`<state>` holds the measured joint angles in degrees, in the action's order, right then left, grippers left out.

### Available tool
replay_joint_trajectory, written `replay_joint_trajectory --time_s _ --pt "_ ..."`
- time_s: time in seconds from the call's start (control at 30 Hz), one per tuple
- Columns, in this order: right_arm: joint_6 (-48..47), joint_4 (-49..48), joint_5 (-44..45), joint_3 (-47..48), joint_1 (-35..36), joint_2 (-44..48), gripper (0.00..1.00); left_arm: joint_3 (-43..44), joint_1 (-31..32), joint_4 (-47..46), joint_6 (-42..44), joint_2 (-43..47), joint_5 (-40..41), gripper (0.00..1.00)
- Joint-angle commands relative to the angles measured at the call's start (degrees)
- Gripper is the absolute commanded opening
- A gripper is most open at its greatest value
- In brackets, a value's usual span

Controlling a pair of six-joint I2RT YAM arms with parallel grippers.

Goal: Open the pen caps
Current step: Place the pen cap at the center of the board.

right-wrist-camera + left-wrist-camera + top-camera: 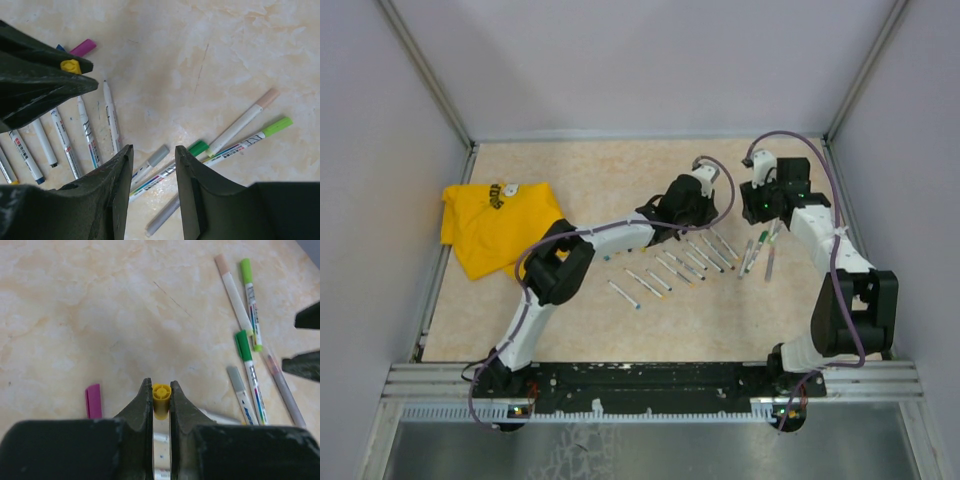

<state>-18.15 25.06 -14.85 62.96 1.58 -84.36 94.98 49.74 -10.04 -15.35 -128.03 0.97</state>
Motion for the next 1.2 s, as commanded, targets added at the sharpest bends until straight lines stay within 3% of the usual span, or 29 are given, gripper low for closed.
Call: replay_joint_trajectory --time_s 0.0,0.23,0.57,1.0,1.17 --pt "0.6 -2.5 -0.6 0.1 -0.4 2.8 0.4 8.6 -0.8 6.7 1.7 -5.9 4.1 0.0" --pt "0.7 -2.4 -0.9 0.0 -0.5 2.9 0.4 16.7 -1.7 9.3 1.3 -12.1 5.2 0.06" --pt "0.7 -2.2 -1.6 0.1 -0.6 2.8 0.4 18.1 -2.1 10.0 1.1 -14.2 6.1 0.23" --pt "0.6 -1.8 -2.9 0.0 -0.7 2.5 0.4 17.1 -2.2 9.5 2.1 -10.8 6.7 0.32" --pt "0.5 -1.8 -3.1 -0.1 -1.2 3.1 0.4 13.1 -2.1 8.6 2.5 -5.2 5.4 0.35"
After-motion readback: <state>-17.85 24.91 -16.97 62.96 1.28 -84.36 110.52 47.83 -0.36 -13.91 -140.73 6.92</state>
